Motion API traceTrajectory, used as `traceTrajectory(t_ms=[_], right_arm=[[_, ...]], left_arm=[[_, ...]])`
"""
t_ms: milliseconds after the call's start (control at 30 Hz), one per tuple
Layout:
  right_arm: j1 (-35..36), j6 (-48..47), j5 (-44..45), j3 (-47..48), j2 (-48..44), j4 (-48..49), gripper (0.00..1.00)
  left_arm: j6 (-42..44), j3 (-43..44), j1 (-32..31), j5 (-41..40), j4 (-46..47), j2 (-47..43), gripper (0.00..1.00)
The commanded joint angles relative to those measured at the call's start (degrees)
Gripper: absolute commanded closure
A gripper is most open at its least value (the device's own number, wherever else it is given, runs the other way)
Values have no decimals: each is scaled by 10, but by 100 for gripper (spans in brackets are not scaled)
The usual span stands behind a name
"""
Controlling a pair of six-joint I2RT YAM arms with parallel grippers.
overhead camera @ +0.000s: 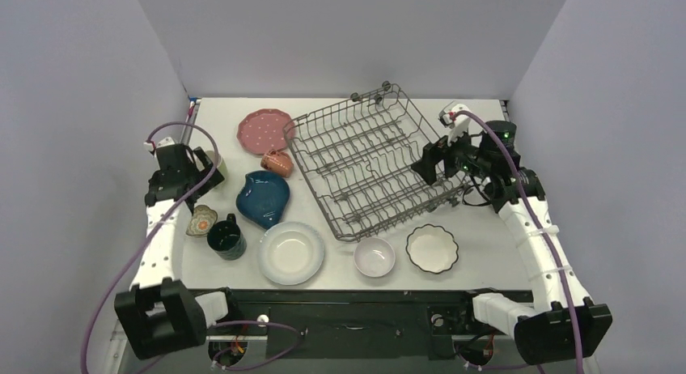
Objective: Unload the mixed dishes from the dish rack
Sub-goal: Reset both arms
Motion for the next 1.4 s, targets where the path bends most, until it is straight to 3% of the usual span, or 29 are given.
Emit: traceTrajectory(t_ms=[0, 67, 167, 367, 600, 867, 1367], right_arm=[[-16, -43, 173, 9, -57, -20, 10], [-29, -14, 258, 14, -75, -22, 1], [-63, 5, 326, 20, -99, -30, 0], [-103, 6, 290, 51, -139, -81, 3], [-105, 73, 305, 78, -165, -88, 3], [-105, 122, 384, 76, -187, -82, 3], [-105, 131, 369, 82, -188, -84, 3]], left_arm=[[16, -3, 3, 116, 42, -120, 4], [15, 1, 4, 165, 51, -162, 4], [7, 18, 3, 233, 56, -202, 4], [-14, 75, 1, 327, 40, -250, 4], [-17, 147, -16, 342, 0, -253, 4], [-26, 155, -28, 345, -3, -250, 4], [13, 179, -58, 306, -41, -252, 4]])
